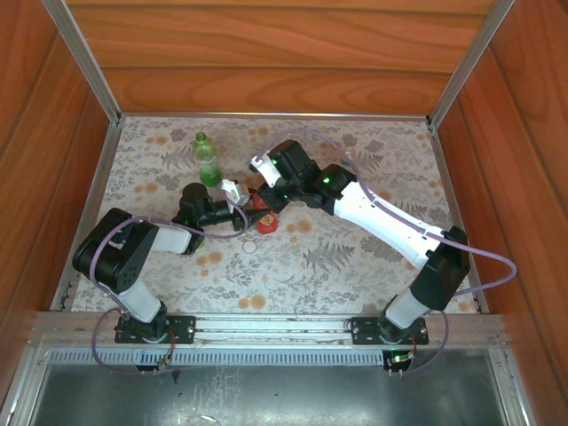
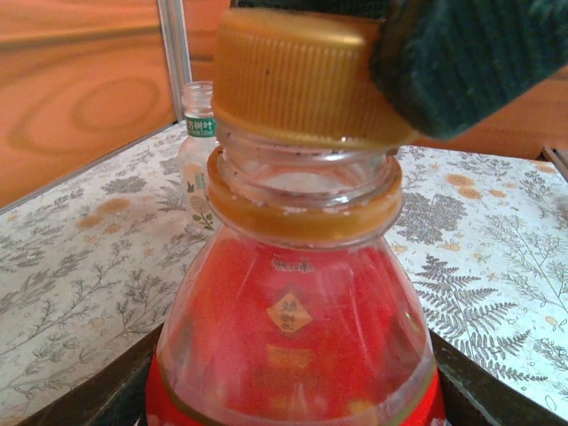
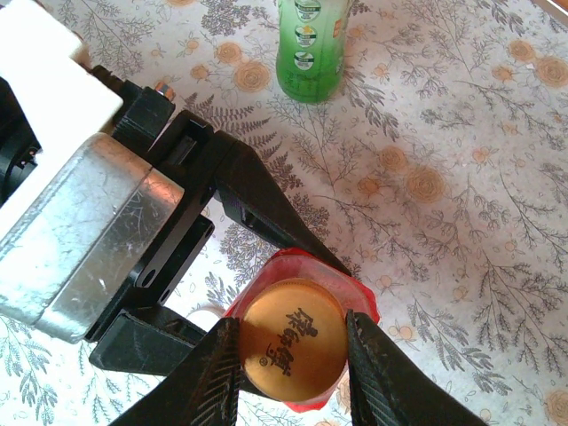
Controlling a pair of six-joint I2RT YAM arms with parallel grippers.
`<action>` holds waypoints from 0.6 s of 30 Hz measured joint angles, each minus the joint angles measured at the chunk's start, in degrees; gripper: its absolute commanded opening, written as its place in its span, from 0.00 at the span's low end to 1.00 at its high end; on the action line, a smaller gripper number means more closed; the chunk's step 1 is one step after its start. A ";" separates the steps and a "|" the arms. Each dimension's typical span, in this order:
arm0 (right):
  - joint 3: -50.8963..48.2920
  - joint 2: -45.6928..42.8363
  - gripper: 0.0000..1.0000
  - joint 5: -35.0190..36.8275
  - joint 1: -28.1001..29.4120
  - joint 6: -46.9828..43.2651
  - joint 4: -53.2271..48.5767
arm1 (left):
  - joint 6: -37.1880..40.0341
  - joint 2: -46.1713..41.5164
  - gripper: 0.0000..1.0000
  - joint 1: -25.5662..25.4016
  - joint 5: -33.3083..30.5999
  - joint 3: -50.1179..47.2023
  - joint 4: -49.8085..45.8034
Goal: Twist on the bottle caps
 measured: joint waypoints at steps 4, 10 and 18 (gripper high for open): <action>0.28 0.35 0.34 0.09 0.00 -0.02 -0.04 | 0.00 0.00 0.58 0.00 0.00 0.00 0.00; 2.01 1.95 0.35 0.35 0.00 -0.02 -1.51 | -0.15 0.02 0.58 0.02 -0.11 0.02 0.00; 2.27 2.73 0.47 0.33 0.00 -0.28 -2.12 | -0.50 0.02 0.58 0.00 -0.37 0.07 0.00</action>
